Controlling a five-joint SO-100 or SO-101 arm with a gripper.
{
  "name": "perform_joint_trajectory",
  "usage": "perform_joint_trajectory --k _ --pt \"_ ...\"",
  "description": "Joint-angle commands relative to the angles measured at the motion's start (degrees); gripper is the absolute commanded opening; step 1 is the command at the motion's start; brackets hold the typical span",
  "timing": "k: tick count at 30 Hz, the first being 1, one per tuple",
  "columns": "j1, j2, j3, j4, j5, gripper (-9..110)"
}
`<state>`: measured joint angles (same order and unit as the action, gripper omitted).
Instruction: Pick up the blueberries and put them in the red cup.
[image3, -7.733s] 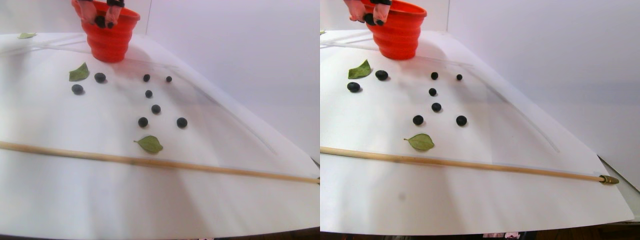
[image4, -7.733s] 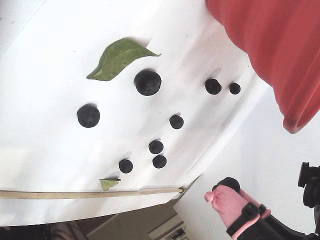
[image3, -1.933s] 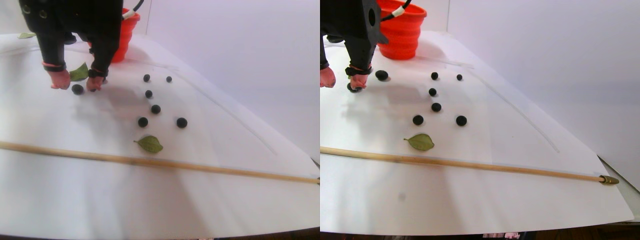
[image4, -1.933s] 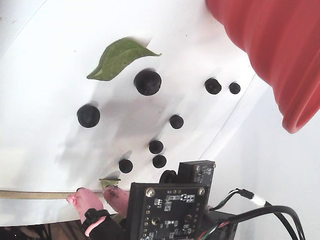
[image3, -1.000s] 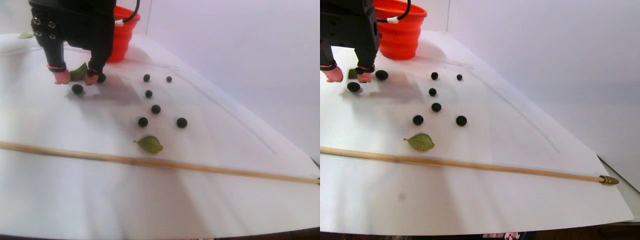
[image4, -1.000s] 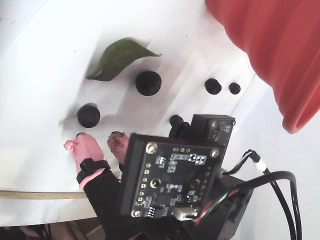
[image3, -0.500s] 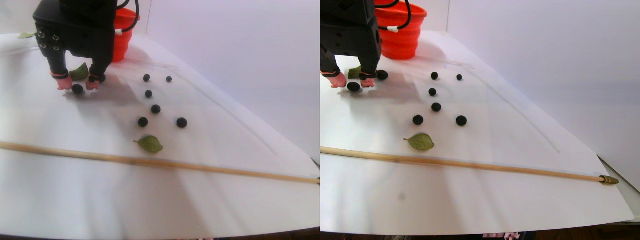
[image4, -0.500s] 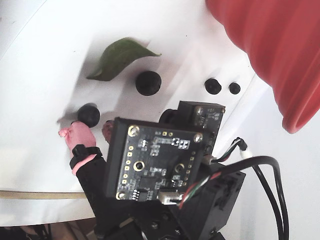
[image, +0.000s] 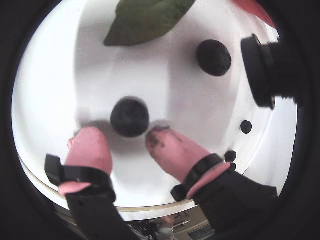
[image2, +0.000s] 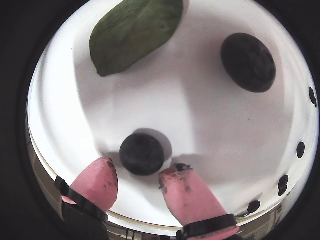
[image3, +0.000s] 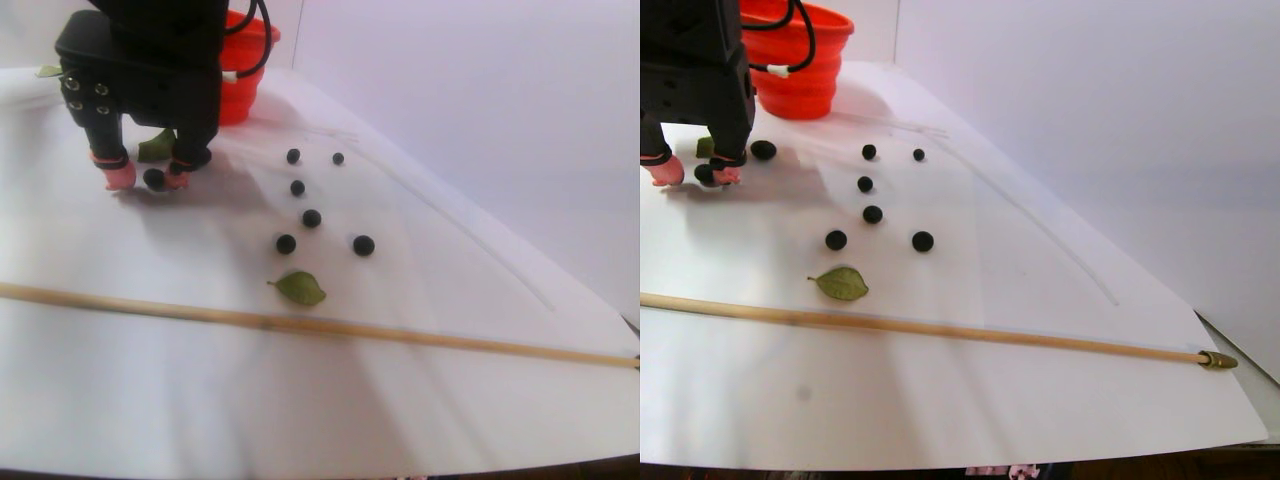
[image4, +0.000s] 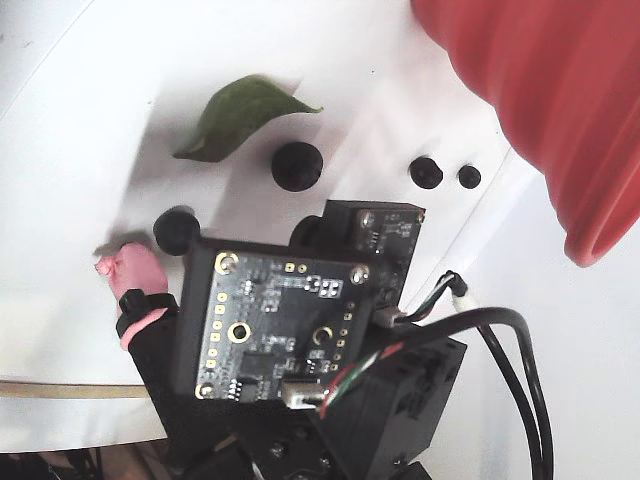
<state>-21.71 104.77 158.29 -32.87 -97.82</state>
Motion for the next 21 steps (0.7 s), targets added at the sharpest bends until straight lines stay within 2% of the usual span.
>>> perform_joint_trajectory --k 1,21 --pt "0.0 -0.18 -0.53 -2.02 0.18 17" --pt "0.09 -0.53 -2.11 -2.11 -0.09 15"
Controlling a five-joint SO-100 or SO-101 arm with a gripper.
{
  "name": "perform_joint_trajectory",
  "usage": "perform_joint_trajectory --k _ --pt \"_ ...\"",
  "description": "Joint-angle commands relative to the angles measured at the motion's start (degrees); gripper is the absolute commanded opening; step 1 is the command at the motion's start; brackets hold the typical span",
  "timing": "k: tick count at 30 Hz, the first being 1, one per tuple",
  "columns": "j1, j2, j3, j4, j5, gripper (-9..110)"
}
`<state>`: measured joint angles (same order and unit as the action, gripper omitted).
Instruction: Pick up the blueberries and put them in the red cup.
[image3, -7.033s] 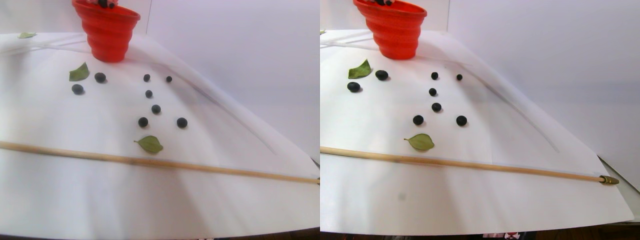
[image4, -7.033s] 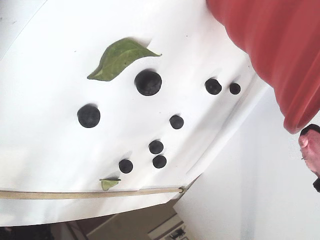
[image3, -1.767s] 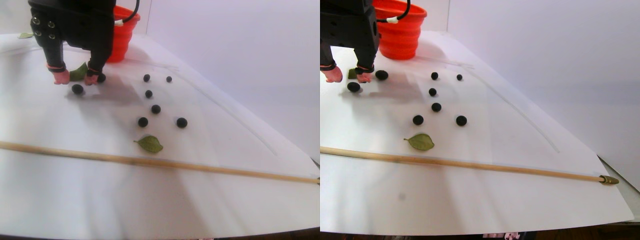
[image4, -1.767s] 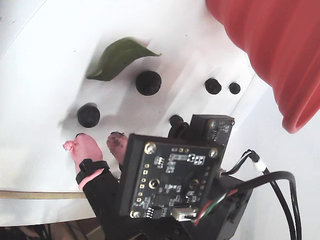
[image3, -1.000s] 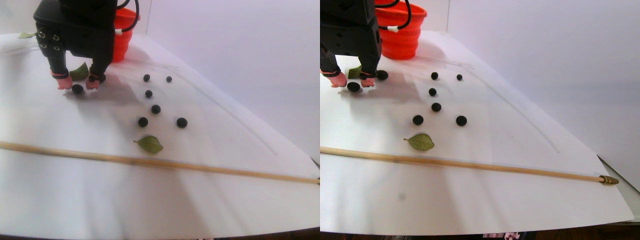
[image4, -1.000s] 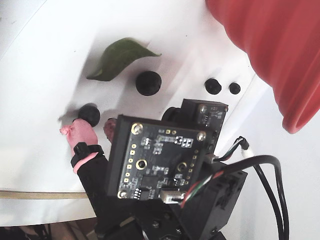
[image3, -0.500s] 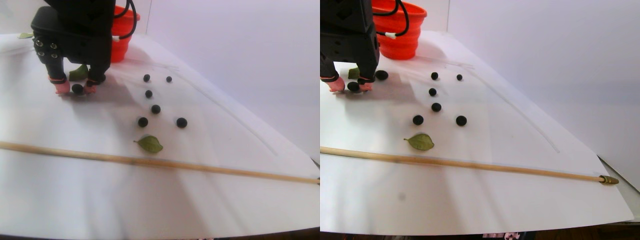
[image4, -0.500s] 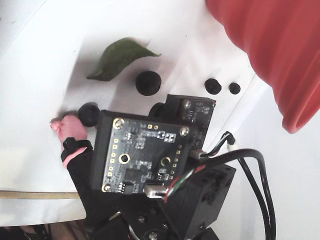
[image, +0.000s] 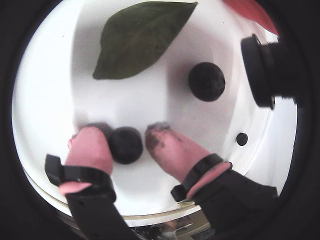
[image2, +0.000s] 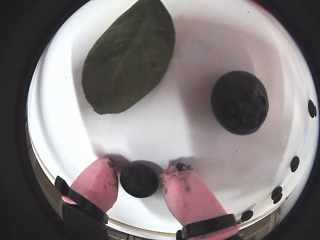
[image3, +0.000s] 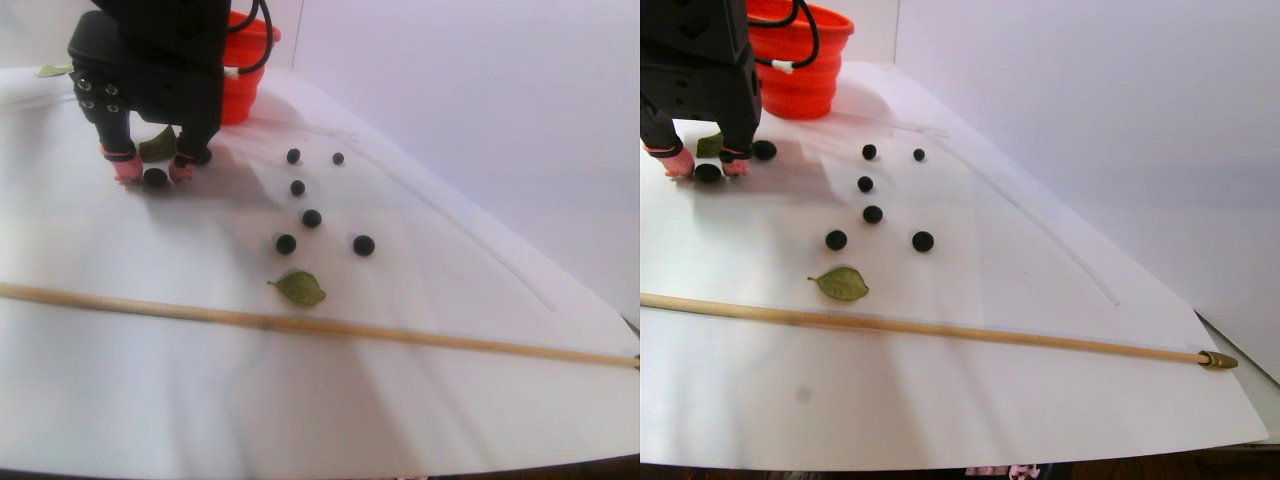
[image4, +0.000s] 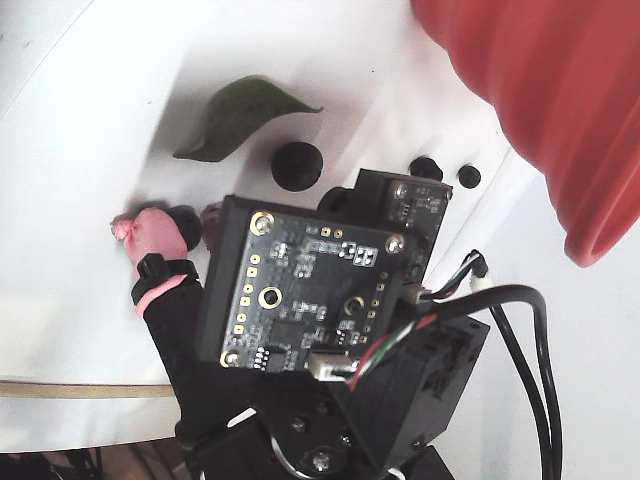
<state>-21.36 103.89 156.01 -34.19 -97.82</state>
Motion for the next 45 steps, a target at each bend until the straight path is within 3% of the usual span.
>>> perform_joint_trajectory --k 1,19,45 --pt "-0.26 0.26 0.18 -0.79 -0.18 15" --pt "0.0 0.7 0.88 -0.18 -0.44 12" --pt "0.62 25.22 2.2 23.64 1.85 11"
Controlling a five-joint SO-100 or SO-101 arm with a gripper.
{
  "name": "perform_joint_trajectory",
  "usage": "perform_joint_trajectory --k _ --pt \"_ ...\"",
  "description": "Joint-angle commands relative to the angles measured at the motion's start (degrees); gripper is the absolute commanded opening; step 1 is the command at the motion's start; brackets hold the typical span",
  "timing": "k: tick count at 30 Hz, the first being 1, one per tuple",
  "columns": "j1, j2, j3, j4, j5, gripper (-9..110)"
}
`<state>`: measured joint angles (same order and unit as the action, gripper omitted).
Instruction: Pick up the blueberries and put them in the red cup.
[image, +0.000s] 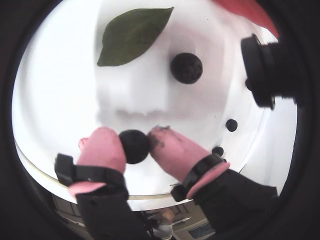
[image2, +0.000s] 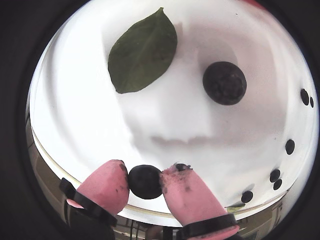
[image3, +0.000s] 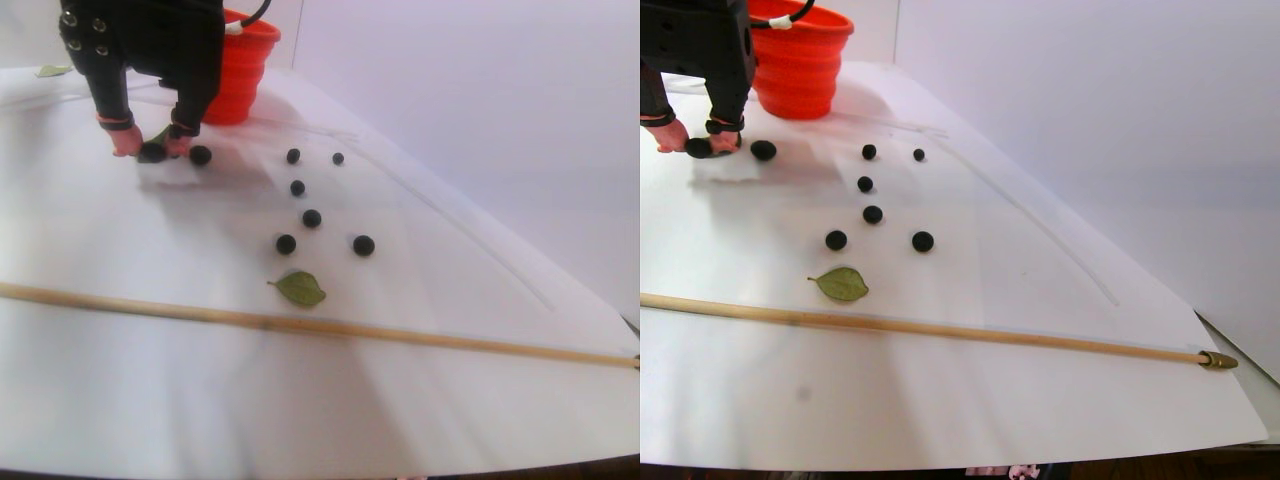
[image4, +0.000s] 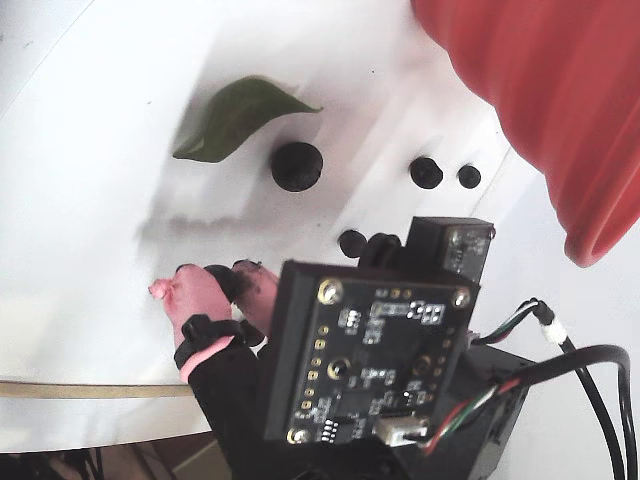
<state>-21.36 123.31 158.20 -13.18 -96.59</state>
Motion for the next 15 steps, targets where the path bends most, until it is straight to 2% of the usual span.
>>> perform_joint_trajectory --k 1,15 --pt "0.62 6.42 0.0 3.34 0.7 11" --pt "1.23 16.08 -0.62 14.77 2.02 11"
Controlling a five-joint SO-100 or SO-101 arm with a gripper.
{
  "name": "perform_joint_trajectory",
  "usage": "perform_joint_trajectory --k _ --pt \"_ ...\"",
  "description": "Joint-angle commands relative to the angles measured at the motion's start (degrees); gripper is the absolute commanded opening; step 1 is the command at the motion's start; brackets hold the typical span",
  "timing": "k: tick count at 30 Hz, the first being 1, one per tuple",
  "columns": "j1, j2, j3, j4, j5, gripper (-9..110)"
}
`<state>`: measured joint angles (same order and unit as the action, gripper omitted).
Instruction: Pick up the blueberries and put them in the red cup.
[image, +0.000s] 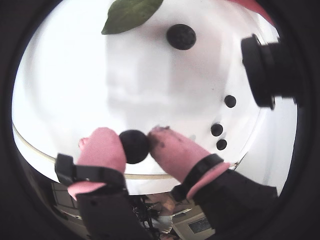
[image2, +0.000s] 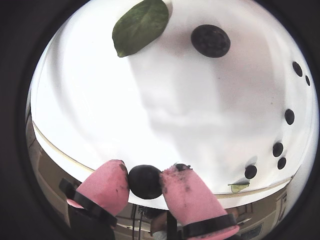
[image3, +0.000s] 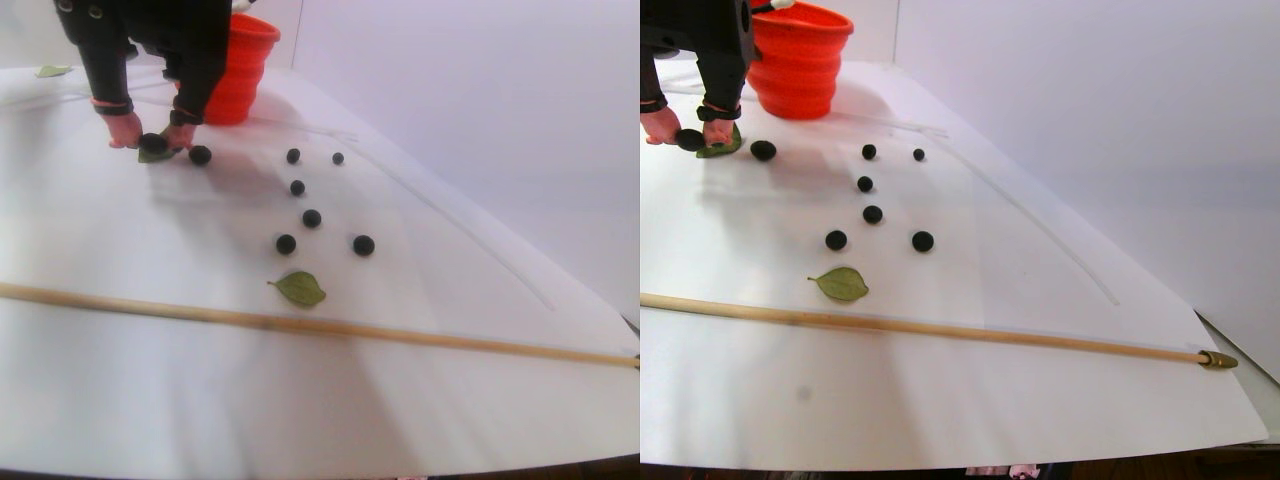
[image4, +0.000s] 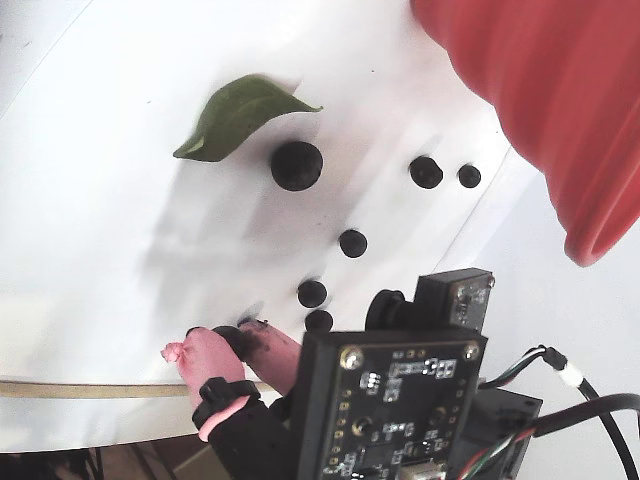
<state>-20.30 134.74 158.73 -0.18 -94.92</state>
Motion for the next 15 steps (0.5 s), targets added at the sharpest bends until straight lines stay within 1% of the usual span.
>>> perform_joint_trajectory --k 1,15 --pt "0.18 5.1 -1.41 2.37 0.62 11" --pt "-0.44 11.25 -5.8 12.66 3.69 11"
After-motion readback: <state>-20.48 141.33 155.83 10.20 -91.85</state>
